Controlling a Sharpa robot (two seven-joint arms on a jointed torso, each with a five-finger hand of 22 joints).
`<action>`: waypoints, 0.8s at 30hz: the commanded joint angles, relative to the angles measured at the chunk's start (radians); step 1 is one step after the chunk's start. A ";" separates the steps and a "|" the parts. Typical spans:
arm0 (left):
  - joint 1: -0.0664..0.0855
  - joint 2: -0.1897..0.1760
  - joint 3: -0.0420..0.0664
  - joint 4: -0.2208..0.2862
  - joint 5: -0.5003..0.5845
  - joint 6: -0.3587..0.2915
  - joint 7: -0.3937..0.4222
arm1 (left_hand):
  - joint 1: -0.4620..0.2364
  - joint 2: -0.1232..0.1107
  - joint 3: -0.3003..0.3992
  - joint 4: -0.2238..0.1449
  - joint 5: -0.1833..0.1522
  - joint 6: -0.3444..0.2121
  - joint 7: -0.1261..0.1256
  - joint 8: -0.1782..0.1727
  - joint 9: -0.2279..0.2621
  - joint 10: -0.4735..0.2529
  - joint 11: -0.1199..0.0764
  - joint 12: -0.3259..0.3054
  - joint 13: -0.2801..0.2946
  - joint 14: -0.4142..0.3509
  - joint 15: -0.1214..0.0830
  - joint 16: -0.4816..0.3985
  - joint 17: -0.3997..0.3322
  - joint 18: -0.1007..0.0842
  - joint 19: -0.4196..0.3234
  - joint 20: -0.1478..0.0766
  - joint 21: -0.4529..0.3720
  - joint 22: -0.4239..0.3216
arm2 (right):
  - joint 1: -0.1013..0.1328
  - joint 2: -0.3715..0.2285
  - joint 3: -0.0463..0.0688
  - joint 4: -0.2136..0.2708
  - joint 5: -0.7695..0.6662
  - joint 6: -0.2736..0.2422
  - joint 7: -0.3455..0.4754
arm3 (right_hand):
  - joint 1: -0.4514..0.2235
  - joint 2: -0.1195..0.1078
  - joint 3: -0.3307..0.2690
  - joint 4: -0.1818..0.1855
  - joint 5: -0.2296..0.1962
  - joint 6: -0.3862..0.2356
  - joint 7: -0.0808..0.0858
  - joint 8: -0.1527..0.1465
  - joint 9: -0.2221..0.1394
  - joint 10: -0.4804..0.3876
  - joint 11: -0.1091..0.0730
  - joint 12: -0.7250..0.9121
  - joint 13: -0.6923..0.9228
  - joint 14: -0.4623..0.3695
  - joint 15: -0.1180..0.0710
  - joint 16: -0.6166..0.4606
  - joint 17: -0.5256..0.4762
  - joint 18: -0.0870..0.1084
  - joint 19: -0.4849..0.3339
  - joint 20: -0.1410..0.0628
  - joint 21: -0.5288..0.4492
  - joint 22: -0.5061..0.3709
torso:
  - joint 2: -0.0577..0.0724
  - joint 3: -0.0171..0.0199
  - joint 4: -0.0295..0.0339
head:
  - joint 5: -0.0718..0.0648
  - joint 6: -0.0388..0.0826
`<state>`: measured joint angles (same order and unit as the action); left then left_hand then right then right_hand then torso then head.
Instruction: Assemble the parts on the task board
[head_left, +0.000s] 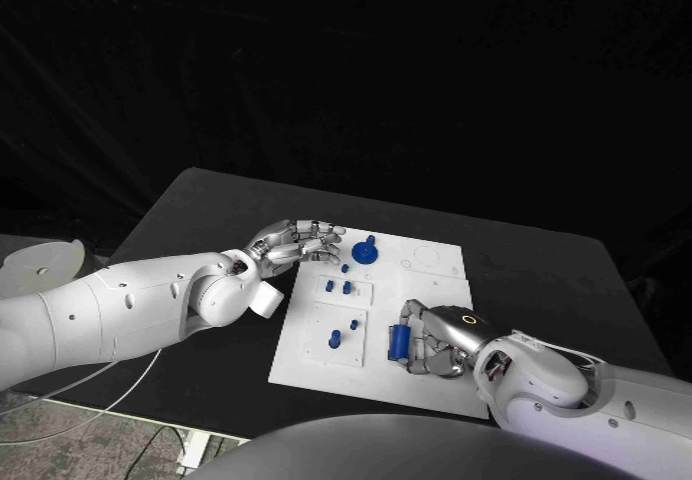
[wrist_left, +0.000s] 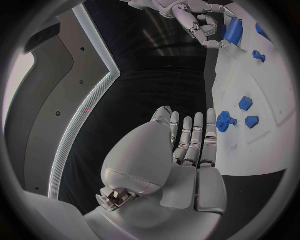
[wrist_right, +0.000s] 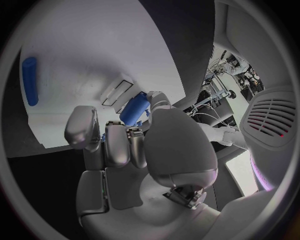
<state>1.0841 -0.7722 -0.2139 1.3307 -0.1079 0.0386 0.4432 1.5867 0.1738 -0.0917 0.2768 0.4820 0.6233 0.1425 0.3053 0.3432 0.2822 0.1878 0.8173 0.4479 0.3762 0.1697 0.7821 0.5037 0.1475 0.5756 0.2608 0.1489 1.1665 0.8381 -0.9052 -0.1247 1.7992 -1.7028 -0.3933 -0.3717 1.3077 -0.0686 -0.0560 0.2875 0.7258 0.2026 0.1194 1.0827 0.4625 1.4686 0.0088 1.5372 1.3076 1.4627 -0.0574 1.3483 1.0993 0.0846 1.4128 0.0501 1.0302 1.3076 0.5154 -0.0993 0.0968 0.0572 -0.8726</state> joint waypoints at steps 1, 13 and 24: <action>-0.001 0.002 0.001 0.000 0.005 0.023 0.000 | 0.000 0.011 0.006 0.002 0.005 -0.005 -0.001 0.006 -0.001 0.001 0.007 0.003 -0.001 -0.003 0.002 0.000 -0.002 0.014 -0.002 0.007 -0.003 0.002 | -0.002 -0.004 -0.001 0.005 0.035 0.024 0.008 | -0.014 0.003 0.002 0.002 0.004 0.036 -0.020 0.006 0.001 0.054 -0.006 -0.001 0.215 0.015 -0.007 0.003 0.000 0.016 0.003 -0.005 -0.001 0.130 | 0.001 -0.0001 -0.0002 | -0.001 0.000; -0.002 0.003 0.001 -0.002 0.005 0.026 -0.007 | -0.001 0.011 0.006 0.003 0.005 -0.005 0.000 0.006 -0.002 0.001 0.008 0.003 -0.002 -0.003 0.002 0.000 -0.002 0.014 -0.002 0.007 -0.003 0.002 | -0.002 -0.004 -0.001 -0.001 0.066 0.082 0.007 | -0.019 -0.005 0.030 -0.004 -0.025 -0.069 -0.003 -0.243 -0.177 -0.039 0.005 -0.079 0.110 0.012 0.003 -0.001 -0.007 0.018 0.000 0.000 -0.010 0.128 | 0.000 -0.0002 0.0001 | -0.003 0.000; -0.002 0.005 0.001 -0.008 0.005 0.029 -0.011 | -0.001 0.011 0.006 0.003 0.005 -0.005 0.000 0.006 -0.002 0.001 0.008 0.003 -0.002 -0.003 0.002 0.000 -0.002 0.014 -0.002 0.007 -0.003 0.002 | -0.002 -0.003 -0.001 -0.004 0.078 0.119 0.013 | -0.024 -0.020 0.040 -0.001 -0.051 -0.159 -0.018 -0.555 -0.330 -0.070 -0.006 -0.120 0.055 0.012 -0.006 -0.001 -0.006 0.019 -0.001 -0.004 -0.014 0.127 | 0.000 -0.0004 0.0006 | -0.001 0.000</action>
<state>1.0828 -0.7697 -0.2139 1.3235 -0.1073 0.0450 0.4306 1.5867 0.1737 -0.0917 0.2768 0.4820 0.6233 0.1425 0.3053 0.3433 0.2822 0.1877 0.8173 0.4471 0.3763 0.1697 0.7821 0.5028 0.1474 0.5756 0.2608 0.1490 1.1672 0.8371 -0.9083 -0.1260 1.7958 -1.6316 -0.3131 -0.3640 1.2861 -0.0782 -0.0226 0.2871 0.6793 0.0533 0.1009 0.5507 0.1414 1.4066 0.0048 1.4225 1.3074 1.4663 -0.0612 1.3483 1.0923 0.0846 1.4128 0.0501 1.0221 1.3074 0.5159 -0.0995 0.0973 0.0556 -0.8726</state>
